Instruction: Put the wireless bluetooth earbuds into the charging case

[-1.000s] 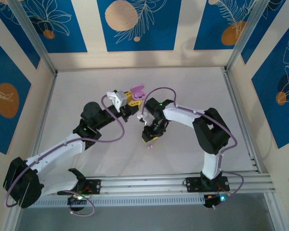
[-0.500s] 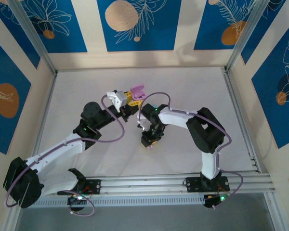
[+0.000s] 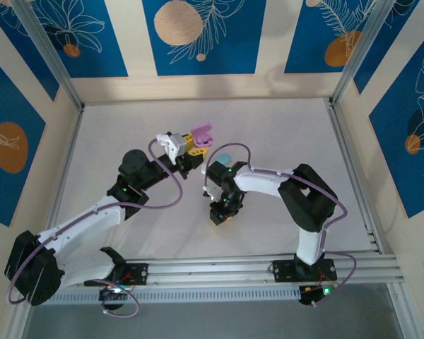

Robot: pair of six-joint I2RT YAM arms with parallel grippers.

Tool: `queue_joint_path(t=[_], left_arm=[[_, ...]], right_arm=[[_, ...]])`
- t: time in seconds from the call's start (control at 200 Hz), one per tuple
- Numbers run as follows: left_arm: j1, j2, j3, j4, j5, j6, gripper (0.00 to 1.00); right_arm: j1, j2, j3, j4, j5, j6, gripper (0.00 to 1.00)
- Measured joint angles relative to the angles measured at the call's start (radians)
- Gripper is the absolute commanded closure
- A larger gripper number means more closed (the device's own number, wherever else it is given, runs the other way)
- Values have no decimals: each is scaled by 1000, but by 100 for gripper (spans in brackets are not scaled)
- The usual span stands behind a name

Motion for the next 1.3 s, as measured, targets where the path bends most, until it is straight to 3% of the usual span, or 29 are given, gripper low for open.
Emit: queue_joint_path(t=[0.45,1.301], left_arm=[[-1,-5,0,0,-1,-19,69],[-1,-10,0,0,-3,-19,69]], right_arm=[[11,-5,-2,14,34,108,63],[0,40,76,11,90,69,61]])
